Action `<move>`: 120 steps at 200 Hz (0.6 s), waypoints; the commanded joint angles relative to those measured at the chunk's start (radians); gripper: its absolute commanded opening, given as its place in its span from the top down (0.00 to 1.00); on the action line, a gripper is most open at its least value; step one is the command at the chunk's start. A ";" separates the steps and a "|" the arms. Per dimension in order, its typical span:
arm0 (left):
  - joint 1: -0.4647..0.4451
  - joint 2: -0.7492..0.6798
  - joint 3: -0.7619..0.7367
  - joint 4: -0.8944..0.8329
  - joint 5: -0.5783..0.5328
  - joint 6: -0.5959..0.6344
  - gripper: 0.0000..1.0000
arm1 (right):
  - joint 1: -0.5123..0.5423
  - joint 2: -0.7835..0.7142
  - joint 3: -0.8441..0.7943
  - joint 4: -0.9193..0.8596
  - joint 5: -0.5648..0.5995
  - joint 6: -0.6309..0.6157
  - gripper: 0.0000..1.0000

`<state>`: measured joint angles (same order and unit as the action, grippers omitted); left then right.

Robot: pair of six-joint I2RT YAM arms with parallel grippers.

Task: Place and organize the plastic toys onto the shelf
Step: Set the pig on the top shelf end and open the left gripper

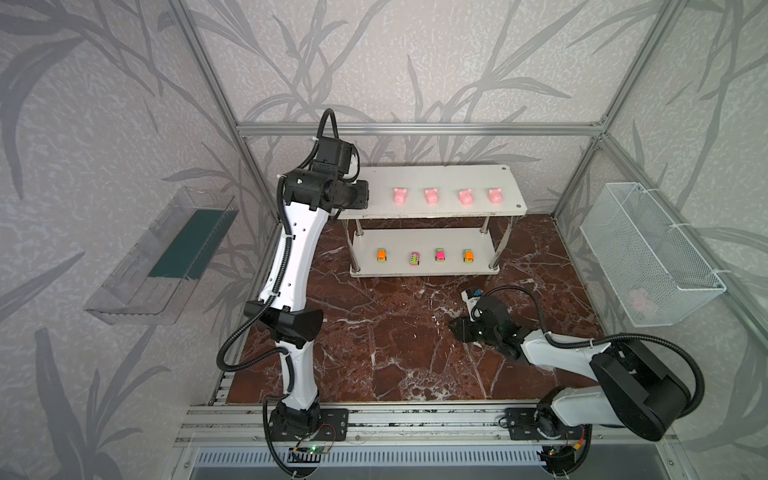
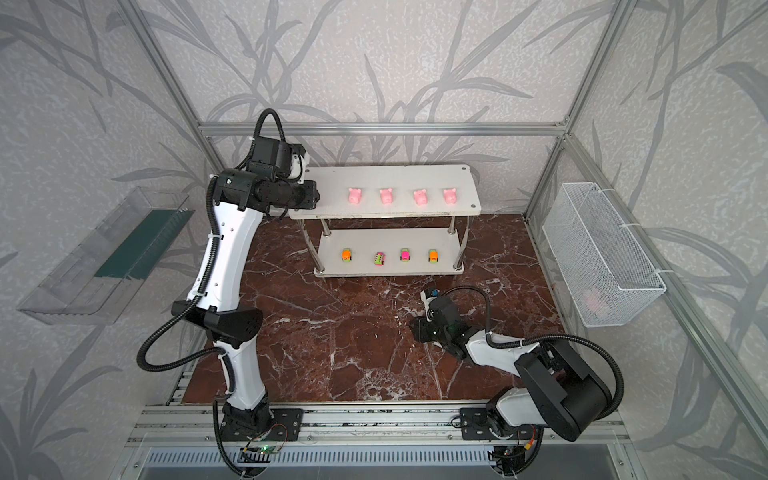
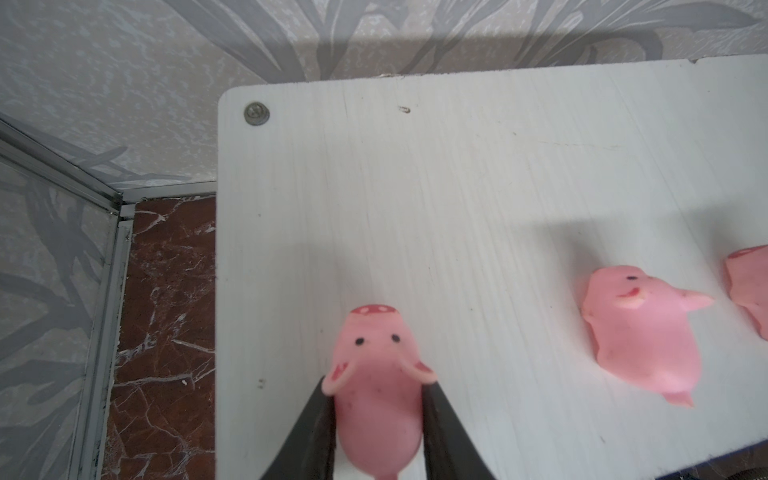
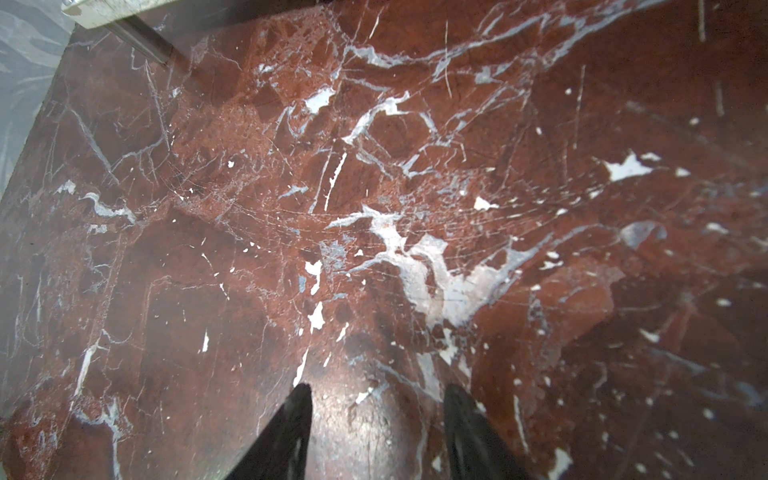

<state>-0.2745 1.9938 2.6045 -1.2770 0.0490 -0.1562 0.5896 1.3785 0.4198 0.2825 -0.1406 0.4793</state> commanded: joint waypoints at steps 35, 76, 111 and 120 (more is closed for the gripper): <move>0.004 0.033 0.033 -0.001 0.026 0.023 0.66 | -0.005 0.018 0.027 -0.013 -0.011 0.008 0.48; 0.005 0.030 0.033 0.002 0.012 0.024 0.57 | -0.006 0.019 0.028 -0.016 -0.013 0.010 0.48; 0.006 0.018 0.035 0.021 0.002 0.020 0.44 | -0.006 0.024 0.033 -0.016 -0.018 0.012 0.48; 0.006 0.012 0.039 0.027 0.002 0.020 0.42 | -0.007 0.021 0.033 -0.016 -0.019 0.012 0.48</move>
<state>-0.2737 2.0125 2.6144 -1.2530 0.0574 -0.1497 0.5896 1.3911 0.4255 0.2794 -0.1448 0.4831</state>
